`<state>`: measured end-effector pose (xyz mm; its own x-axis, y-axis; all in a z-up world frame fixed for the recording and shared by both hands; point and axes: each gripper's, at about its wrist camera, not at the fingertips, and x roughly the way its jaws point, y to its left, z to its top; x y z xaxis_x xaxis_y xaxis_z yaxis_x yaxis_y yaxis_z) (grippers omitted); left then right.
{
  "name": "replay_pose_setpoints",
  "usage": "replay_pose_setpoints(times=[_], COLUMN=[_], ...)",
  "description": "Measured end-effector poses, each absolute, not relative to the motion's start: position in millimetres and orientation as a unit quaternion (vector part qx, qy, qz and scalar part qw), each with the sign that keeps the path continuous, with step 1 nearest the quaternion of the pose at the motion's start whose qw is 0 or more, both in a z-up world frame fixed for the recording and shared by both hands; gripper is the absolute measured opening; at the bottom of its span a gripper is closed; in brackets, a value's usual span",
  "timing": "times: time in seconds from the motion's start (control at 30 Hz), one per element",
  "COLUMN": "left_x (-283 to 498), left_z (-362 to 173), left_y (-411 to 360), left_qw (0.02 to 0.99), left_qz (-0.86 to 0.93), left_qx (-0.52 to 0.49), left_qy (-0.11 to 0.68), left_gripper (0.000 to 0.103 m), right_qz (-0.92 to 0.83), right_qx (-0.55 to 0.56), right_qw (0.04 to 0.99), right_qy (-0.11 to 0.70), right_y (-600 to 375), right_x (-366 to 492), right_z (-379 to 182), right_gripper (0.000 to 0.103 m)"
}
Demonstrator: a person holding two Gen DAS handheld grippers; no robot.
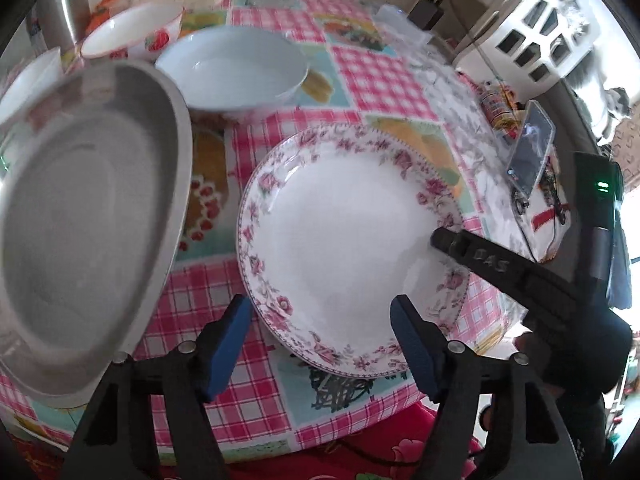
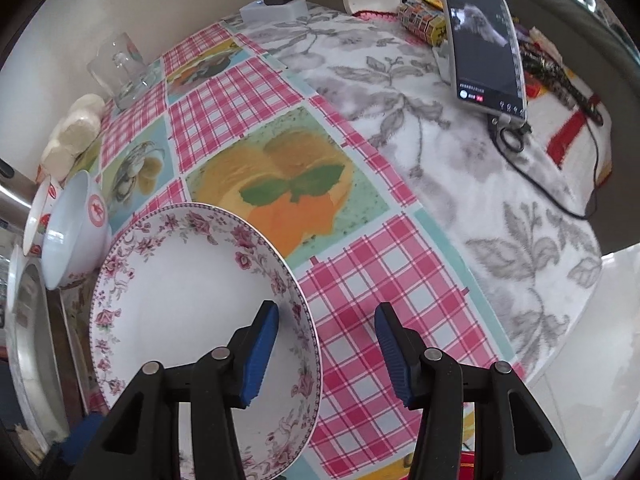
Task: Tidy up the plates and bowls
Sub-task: 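Grasp the floral-rim white plate edge with the right gripper, then lift the floral plate with the right gripper and carry it toward the steel basin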
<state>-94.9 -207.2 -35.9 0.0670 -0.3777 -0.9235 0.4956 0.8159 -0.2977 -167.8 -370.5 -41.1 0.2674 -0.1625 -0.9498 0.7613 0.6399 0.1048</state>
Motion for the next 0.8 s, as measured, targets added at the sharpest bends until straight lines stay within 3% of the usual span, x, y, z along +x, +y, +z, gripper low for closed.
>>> replay_pose_setpoints(times=[0.37, 0.63, 0.8], left_x=[-81, -75, -78], left_z=[-52, -59, -59], left_y=[-208, -197, -201], left_qw=[0.745, 0.75, 0.75], left_qz=[-0.25, -0.232, -0.243], left_qx=[0.039, 0.02, 0.024], left_qy=[0.617, 0.619, 0.614], left_gripper=[0.049, 0.027, 0.022], right_qz=[-0.302, -0.28, -0.284], right_qx=[0.292, 0.311, 0.331], right_qw=[0.748, 0.758, 0.755], right_qy=[0.514, 0.501, 0.49], right_y=[-371, -375, -383], right_x=[-165, -161, -166], right_z=[-43, -43, -43], right_gripper=[0.053, 0.034, 0.031])
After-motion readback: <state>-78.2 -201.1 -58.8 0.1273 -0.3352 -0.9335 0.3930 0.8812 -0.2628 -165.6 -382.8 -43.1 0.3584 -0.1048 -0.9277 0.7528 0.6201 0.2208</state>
